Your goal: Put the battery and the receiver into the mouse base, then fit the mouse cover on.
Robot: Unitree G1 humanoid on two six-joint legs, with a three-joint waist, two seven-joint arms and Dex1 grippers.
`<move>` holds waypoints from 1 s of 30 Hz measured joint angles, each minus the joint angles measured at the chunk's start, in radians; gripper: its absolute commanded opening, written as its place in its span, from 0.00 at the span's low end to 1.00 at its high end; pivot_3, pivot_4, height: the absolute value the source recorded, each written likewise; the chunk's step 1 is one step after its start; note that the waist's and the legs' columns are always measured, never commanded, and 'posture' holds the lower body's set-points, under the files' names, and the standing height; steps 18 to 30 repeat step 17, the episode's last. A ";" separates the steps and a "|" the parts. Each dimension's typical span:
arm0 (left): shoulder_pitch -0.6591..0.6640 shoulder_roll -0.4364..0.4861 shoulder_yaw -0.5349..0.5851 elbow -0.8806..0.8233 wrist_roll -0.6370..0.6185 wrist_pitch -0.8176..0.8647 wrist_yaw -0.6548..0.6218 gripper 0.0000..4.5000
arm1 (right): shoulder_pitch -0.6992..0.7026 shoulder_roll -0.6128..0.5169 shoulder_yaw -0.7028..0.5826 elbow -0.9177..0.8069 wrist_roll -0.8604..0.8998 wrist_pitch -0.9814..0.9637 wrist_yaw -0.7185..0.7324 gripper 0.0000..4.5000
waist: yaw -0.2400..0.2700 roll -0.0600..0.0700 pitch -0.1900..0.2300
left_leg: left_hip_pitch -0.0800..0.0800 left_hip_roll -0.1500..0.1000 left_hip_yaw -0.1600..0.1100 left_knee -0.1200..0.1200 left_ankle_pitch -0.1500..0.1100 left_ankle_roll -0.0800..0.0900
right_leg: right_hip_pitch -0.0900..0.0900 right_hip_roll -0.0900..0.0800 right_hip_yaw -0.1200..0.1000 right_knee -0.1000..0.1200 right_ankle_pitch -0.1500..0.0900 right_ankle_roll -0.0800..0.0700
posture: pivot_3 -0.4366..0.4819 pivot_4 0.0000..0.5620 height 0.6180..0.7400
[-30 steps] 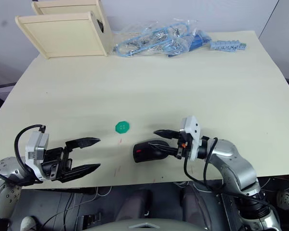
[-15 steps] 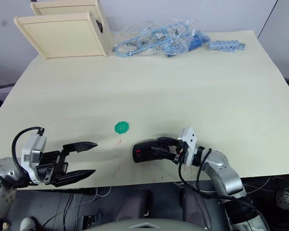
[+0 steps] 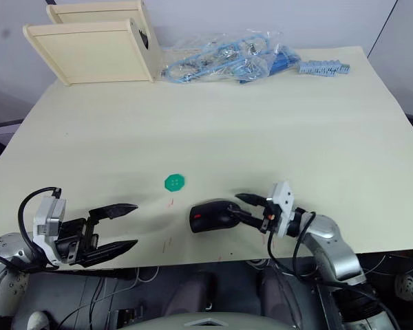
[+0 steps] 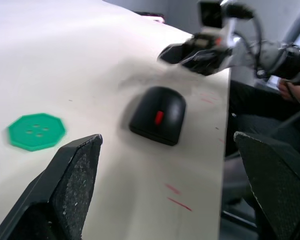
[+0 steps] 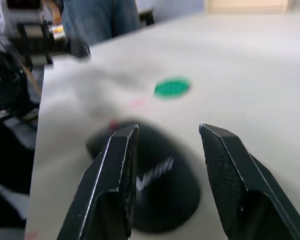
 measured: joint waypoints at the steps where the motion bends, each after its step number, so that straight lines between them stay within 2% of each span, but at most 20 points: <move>1: 0.002 -0.016 0.002 0.000 0.001 0.000 0.029 1.00 | 0.015 -0.042 -0.018 -0.041 0.015 0.025 0.003 0.64 | 0.001 0.001 0.001 | -0.001 0.000 0.000 0.000 0.000 0.000 | 0.000 -0.001 0.000 0.000 0.000 0.000 | 0.48 0.27 1.00; 2: 0.025 -0.040 0.015 0.000 0.009 0.000 0.087 1.00 | 0.058 -0.148 -0.094 -0.091 0.039 0.064 0.014 0.68 | 0.003 0.001 0.001 | -0.001 0.000 0.000 0.000 0.000 0.000 | 0.000 -0.002 0.000 0.000 0.000 0.000 | 0.48 0.27 1.00; 3: 0.028 -0.041 0.016 0.000 0.009 0.000 0.089 1.00 | 0.060 -0.153 -0.100 -0.092 0.040 0.066 0.015 0.81 | 0.007 0.001 0.001 | -0.001 -0.001 0.000 0.000 0.000 0.000 | 0.000 -0.003 0.000 -0.001 0.000 0.001 | 0.48 0.27 1.00; 5: 0.081 -0.063 0.033 0.001 0.028 0.004 0.156 1.00 | 0.151 -0.272 -0.231 -0.124 0.041 0.070 0.038 0.95 | 0.016 0.000 0.001 | -0.002 -0.002 0.001 0.001 0.000 0.000 | 0.000 -0.004 -0.001 -0.002 0.000 0.001 | 0.48 0.27 1.00; 6: 0.097 -0.066 0.040 0.001 0.040 0.004 0.175 1.00 | 0.180 -0.293 -0.268 -0.128 0.043 0.070 0.043 0.99 | 0.019 -0.001 0.001 | -0.002 -0.002 0.001 0.001 0.000 0.000 | 0.000 -0.004 -0.001 -0.002 0.000 0.001 | 0.48 0.27 1.00; 9: 0.152 -0.081 0.052 -0.001 0.060 0.003 0.230 1.00 | 0.283 -0.329 -0.387 -0.140 0.065 0.072 0.056 0.99 | 0.022 -0.001 0.001 | -0.001 -0.002 0.001 0.001 0.000 0.000 | 0.001 -0.003 -0.001 -0.001 0.000 0.001 | 0.48 0.27 1.00; 17: 0.235 -0.104 0.081 -0.070 0.060 0.029 0.339 1.00 | 0.411 -0.331 -0.508 -0.180 0.092 0.073 0.058 0.99 | 0.021 -0.001 0.001 | 0.000 -0.001 0.002 0.001 0.000 0.000 | 0.002 -0.002 0.000 -0.002 0.000 0.001 | 0.48 0.27 1.00; 30: 0.235 -0.104 0.081 -0.070 0.060 0.029 0.339 1.00 | 0.411 -0.331 -0.508 -0.180 0.092 0.073 0.058 0.99 | 0.021 -0.001 0.001 | 0.000 -0.001 0.002 0.001 0.000 0.000 | 0.002 -0.002 0.000 -0.002 0.000 0.001 | 0.48 0.27 1.00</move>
